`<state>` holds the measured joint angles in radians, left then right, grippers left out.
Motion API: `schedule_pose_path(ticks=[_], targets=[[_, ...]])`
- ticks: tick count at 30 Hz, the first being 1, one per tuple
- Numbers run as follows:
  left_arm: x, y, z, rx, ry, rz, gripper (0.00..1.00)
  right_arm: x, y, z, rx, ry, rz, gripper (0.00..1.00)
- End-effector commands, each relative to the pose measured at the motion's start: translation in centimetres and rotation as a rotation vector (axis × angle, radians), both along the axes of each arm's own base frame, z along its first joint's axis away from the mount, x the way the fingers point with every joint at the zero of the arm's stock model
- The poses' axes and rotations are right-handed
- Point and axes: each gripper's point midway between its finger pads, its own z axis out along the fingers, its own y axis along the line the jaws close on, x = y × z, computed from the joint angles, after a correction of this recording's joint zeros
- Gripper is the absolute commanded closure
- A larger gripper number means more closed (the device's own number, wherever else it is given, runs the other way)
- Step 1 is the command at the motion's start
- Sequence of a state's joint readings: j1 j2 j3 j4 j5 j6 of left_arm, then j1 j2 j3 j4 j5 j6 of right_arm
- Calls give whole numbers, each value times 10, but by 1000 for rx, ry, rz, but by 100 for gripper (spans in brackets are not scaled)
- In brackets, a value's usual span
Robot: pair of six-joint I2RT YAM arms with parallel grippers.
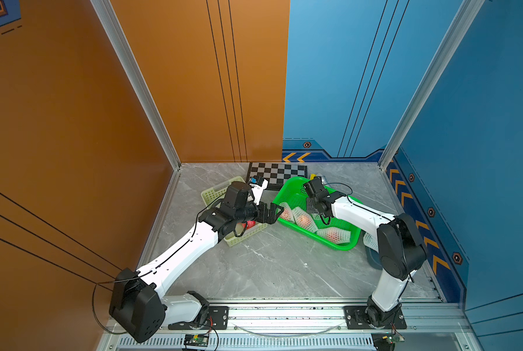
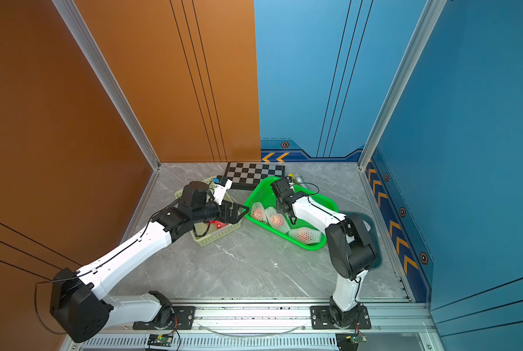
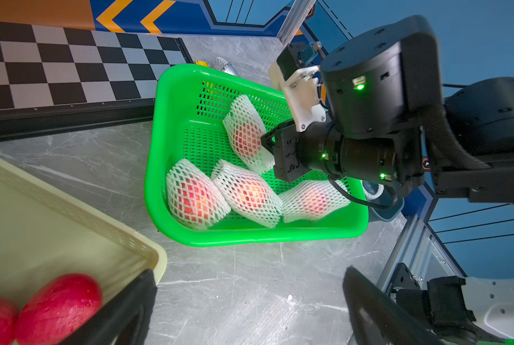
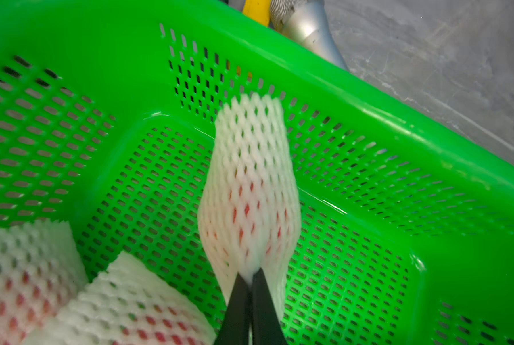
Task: Remove foam nets from apples
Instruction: Pick up the apple from the basket, then place the apple at the center of the board.
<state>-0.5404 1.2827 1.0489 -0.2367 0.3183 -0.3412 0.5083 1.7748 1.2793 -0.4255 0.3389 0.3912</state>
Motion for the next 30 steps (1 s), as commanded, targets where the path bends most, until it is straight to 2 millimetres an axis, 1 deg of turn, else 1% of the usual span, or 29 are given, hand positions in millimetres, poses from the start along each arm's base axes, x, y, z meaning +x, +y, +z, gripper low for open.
schedule_pose_path(ticks=[1, 4, 7, 9, 13, 15, 17, 19, 20, 21, 22, 26, 30], targets=[[1, 4, -5, 6, 19, 13, 2, -3, 7, 37, 3, -85, 98, 100], [1, 4, -2, 2, 14, 13, 2, -13, 11, 56, 0, -120, 168, 100], [1, 9, 3, 7, -10, 26, 2, -26, 14, 73, 10, -155, 239, 100], [2, 15, 6, 19, -30, 52, 2, -38, 19, 85, 35, -176, 305, 100], [4, 30, 4, 47, -24, 102, 2, -70, 38, 107, 67, -224, 468, 100], [4, 35, 0, 59, -5, 111, 2, -88, 47, 113, 74, -242, 541, 100], [4, 41, -3, 66, 11, 122, 2, -106, 54, 114, 85, -239, 597, 100], [3, 47, -1, 71, 9, 136, 2, -124, 59, 110, 104, -210, 636, 100], [3, 51, 2, 72, 2, 146, 2, -131, 59, 105, 107, -194, 640, 100], [-1, 56, -10, 87, 22, 153, 2, -143, 64, 100, 108, -175, 665, 100], [-2, 60, -9, 84, 18, 163, 2, -152, 66, 93, 109, -155, 673, 100], [-5, 72, -8, 73, 15, 196, 2, -184, 69, 58, 112, -67, 691, 100], [-11, 74, -7, 45, 28, 203, 2, -206, 71, 28, 92, -9, 703, 100]])
